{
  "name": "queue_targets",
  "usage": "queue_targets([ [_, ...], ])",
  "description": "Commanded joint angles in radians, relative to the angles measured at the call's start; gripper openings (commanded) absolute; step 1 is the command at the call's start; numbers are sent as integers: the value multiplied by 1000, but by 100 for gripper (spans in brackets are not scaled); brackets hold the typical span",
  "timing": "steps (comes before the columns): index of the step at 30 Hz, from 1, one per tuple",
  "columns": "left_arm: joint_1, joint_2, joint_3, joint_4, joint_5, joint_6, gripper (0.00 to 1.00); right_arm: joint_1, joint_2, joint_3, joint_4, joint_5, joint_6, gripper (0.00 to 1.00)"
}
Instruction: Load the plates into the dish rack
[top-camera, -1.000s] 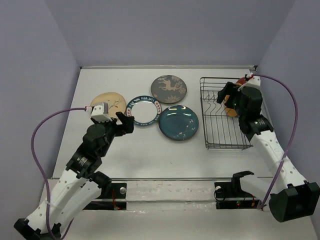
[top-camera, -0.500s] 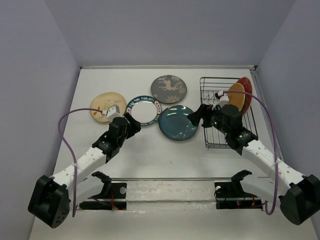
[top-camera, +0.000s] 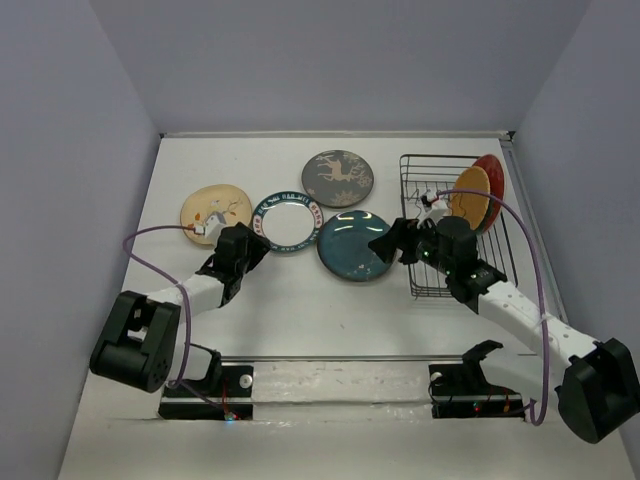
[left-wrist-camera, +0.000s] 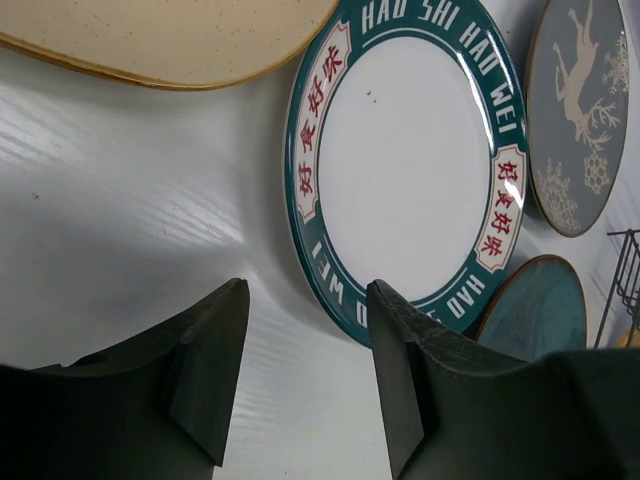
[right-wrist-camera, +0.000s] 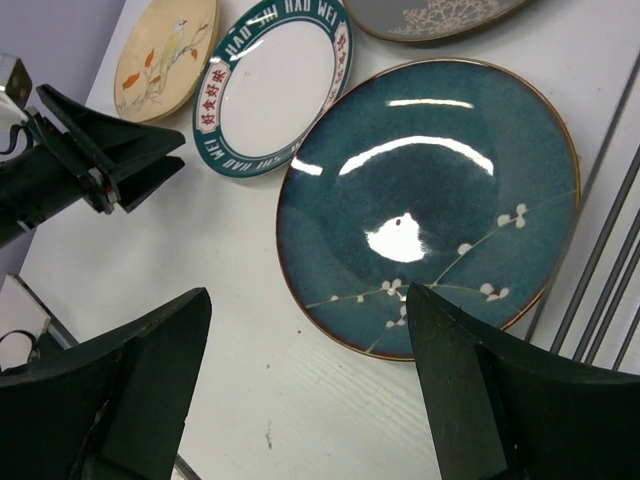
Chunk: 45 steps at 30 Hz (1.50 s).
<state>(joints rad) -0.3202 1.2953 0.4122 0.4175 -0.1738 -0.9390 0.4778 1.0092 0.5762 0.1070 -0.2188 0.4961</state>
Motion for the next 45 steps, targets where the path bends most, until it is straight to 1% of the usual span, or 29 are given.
queue_targets([
  [1, 9, 81, 37, 151, -26, -17, 54, 16, 17, -6, 89, -44, 9, 84],
  [5, 12, 177, 53, 191, -30, -23, 44, 16, 29, -9, 92, -45, 9, 83],
  [9, 12, 199, 40, 250, -53, -35, 39, 16, 26, -9, 92, -45, 15, 83],
  [10, 12, 200, 40, 260, -62, -35, 34, 16, 26, -9, 94, -47, 19, 83],
  [12, 13, 206, 40, 268, -81, -38, 30, 25, 28, -9, 94, -48, 24, 82],
  [16, 13, 216, 34, 297, -87, -49, 30, 25, 23, -12, 94, -50, 36, 82],
  [18, 13, 223, 39, 311, -95, -55, 35, 36, 23, -12, 94, -47, 42, 82],
  [21, 13, 246, 48, 333, -92, -57, 33, 45, 25, -9, 94, -45, 50, 82],
  [22, 13, 249, 54, 337, -92, -57, 25, 45, 23, -9, 94, -45, 52, 82],
  [23, 13, 254, 54, 340, -99, -58, 20, 56, 22, -10, 94, -44, 53, 82],
  [24, 13, 254, 53, 342, -101, -57, 10, 56, 20, -10, 94, -44, 56, 82],
  [25, 13, 251, 50, 343, -101, -55, 6, 56, 19, -13, 92, -42, 61, 82],
  [26, 13, 245, 43, 343, -101, -53, 6, 56, 16, -15, 94, -42, 62, 82],
  [31, 13, 107, -62, 345, -112, -55, 6, 56, 15, -18, 95, -50, 75, 82],
  [34, 13, -22, -140, 333, -119, -63, 6, 56, 54, -6, 118, -80, 85, 82],
  [35, 13, -59, -156, 311, -124, -63, 6, 65, 83, -1, 138, -100, 88, 82],
  [36, 13, -141, -168, 294, -128, -60, 6, 65, 98, 4, 148, -112, 91, 82],
  [37, 13, -186, -182, 276, -135, -54, 6, 65, 115, 17, 155, -122, 101, 82],
  [38, 13, -227, -185, 226, -151, -44, 6, 65, 143, 25, 169, -142, 105, 83],
  [39, 13, -310, -184, 196, -161, -18, 6, 77, 155, 39, 180, -149, 111, 83],
  [40, 13, -350, -184, 140, -168, -6, 6, 78, 167, 46, 197, -160, 114, 84],
  [41, 15, -422, -182, 117, -179, 6, 6, 87, 190, 53, 203, -162, 117, 84],
  [43, 13, -484, -171, 67, -187, 49, 6, 99, 215, 73, 214, -166, 124, 85],
  [44, 13, -513, -167, 13, -190, 61, 6, 110, 227, 94, 226, -171, 125, 86],
  [45, 13, -571, -161, -14, -191, 72, 6, 110, 256, 105, 232, -174, 128, 86],
])
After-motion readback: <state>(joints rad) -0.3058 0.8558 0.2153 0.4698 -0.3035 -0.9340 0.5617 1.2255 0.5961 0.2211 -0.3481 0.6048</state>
